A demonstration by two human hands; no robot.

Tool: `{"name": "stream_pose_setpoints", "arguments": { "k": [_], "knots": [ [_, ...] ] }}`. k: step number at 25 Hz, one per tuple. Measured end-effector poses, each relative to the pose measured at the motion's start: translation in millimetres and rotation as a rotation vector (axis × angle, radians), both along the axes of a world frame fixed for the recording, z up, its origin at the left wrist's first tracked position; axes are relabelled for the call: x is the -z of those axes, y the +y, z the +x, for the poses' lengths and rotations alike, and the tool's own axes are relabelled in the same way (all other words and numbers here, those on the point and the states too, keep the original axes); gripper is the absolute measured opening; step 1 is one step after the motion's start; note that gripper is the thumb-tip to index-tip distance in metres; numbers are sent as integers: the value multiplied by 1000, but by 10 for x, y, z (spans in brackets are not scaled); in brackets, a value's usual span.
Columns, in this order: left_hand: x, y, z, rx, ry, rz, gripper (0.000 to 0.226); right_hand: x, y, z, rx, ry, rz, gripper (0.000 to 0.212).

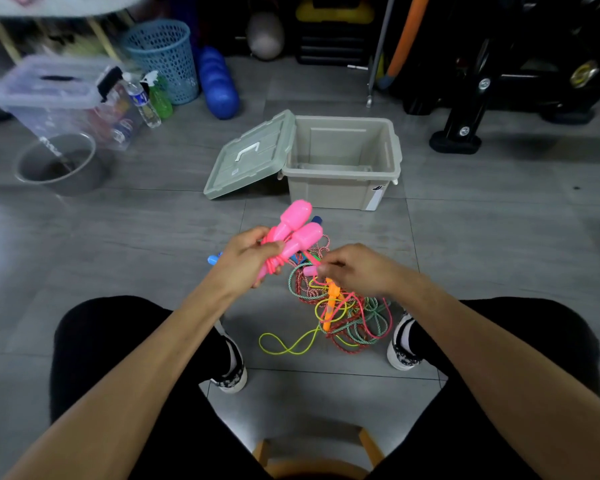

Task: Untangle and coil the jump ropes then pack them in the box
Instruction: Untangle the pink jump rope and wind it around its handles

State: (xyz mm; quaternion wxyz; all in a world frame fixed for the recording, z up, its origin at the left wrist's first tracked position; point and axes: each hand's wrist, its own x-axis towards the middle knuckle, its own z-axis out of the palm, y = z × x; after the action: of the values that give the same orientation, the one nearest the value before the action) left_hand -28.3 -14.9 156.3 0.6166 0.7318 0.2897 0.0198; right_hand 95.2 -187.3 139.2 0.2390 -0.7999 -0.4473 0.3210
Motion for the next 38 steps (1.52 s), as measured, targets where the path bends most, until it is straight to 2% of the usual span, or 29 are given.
{"name": "stream_pose_setpoints", "arguments": {
  "k": [1,3,5,9,12,15,20,25,28,30,33,36,38],
  "knots": [
    [29,3,4,12,16,76,7,4,16,-70,-98,-100,-21,29],
    [82,-5,-12,17,35,190,18,-17,52,-187,-238,-227,-47,25],
    [88,-12,-35,-13,-29,213,26,-54,82,-227,-276,-277,-69,22],
    [92,15,-59,-25,-160,203,21,-138,154,-259,-289,-332,-19,18],
    [181,60,-47,14,-38,508,15,-308,159,-270,-318,-450,-19,13],
    [219,64,-31,172,-5,677,28,-478,128,-97,-256,-579,37,21],
    [158,-75,-20,415,-193,804,46,-547,97,277,-47,-370,243,27],
    [171,-105,-52,481,-211,727,39,-543,260,195,-122,-285,272,20],
    [111,-95,-77,431,-223,555,24,-444,206,432,42,-13,224,22],
    [24,-51,-90,290,-240,343,12,-317,86,601,139,114,226,21],
    [-70,20,-87,79,-251,89,17,-144,-19,581,157,195,154,20],
    [-88,30,-23,-127,-275,-27,14,-19,54,295,131,237,88,24],
    [-60,38,24,-245,-218,29,21,-20,155,83,66,146,64,23]
  ]
}}
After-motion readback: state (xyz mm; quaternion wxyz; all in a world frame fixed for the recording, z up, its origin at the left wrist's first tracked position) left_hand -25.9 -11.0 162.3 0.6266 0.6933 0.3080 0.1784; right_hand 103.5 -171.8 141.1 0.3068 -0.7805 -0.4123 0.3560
